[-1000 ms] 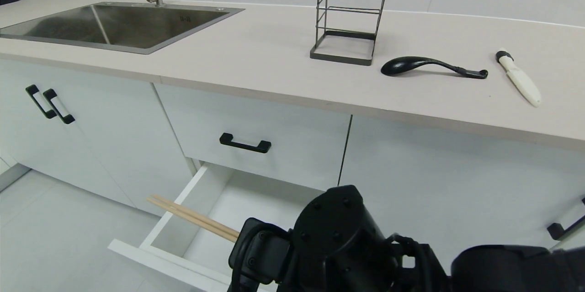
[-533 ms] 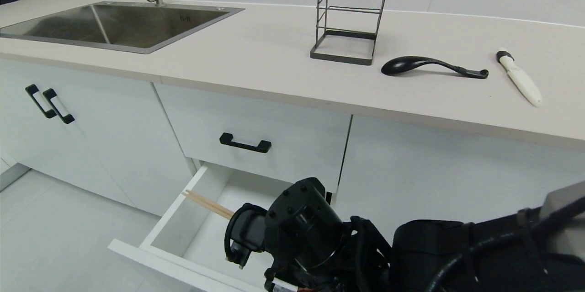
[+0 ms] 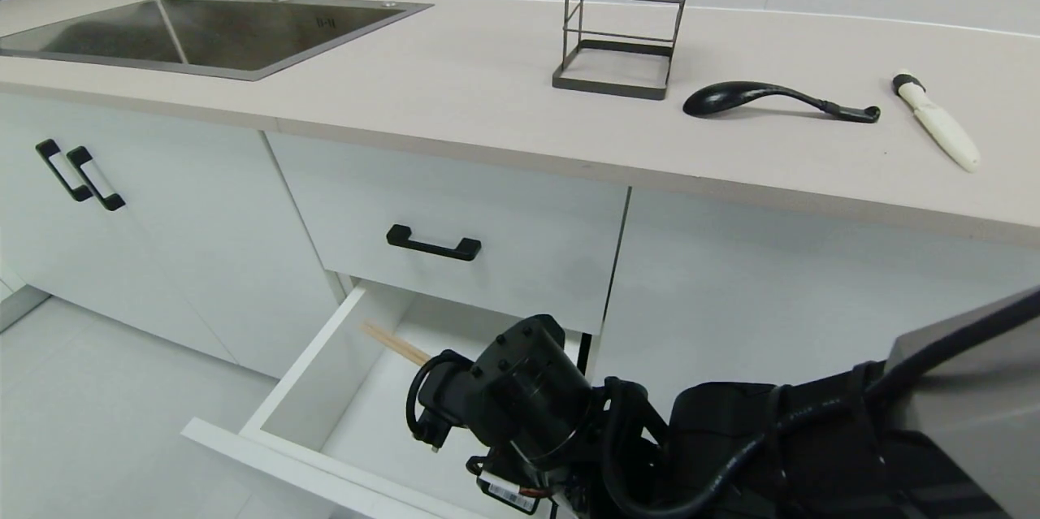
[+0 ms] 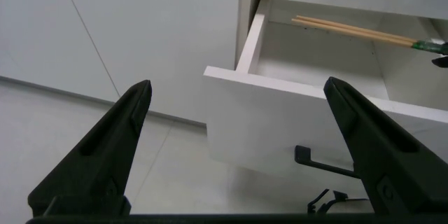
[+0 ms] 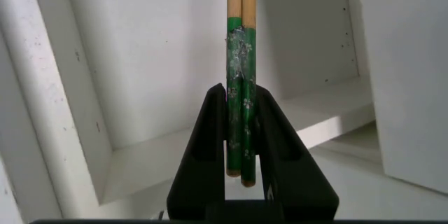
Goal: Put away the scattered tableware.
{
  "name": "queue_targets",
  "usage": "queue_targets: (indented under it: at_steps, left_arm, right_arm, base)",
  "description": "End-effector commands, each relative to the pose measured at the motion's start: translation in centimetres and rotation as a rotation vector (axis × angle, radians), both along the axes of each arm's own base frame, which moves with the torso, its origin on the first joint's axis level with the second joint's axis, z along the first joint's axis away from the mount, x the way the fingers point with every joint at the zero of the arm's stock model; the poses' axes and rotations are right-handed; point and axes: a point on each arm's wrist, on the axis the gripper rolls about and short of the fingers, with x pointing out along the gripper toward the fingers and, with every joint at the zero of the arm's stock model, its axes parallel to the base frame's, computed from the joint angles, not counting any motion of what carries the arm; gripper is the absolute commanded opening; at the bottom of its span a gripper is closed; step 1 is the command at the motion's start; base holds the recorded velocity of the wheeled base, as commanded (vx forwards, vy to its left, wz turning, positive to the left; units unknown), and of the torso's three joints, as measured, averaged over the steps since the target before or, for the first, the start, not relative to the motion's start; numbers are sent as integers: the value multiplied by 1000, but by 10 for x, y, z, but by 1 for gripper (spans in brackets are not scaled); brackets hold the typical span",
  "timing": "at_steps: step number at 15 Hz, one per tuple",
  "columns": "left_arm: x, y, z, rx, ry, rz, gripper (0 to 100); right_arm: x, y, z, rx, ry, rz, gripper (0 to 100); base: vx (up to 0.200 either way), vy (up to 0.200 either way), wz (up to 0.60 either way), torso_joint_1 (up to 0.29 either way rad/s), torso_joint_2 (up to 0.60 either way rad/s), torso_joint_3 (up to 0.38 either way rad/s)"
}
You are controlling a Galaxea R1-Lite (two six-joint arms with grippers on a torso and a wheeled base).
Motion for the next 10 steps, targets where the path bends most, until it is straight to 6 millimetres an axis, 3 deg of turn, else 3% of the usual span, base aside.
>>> queue_targets:
  at_steps: [1, 4, 7, 10]
  left_arm:
    - [0, 0, 0, 0, 1, 0, 100]
    - [0, 0, 0, 0, 1, 0, 100]
    - [0, 0, 0, 0, 1, 0, 100]
    - [0, 0, 0, 1, 1, 0, 100]
  right_arm:
    - [1, 7, 3, 28, 13, 36, 0]
    - [6, 13, 13, -15, -21, 78, 0]
    - [10, 3, -1, -218, 35, 52, 0]
    - [31, 19, -17, -120, 31, 28, 0]
  base:
    - [0, 0, 0, 0, 0, 0]
    - [0, 0, 0, 0, 0, 0]
    - [0, 0, 0, 0, 0, 0]
    - [0, 0, 0, 0, 0, 0]
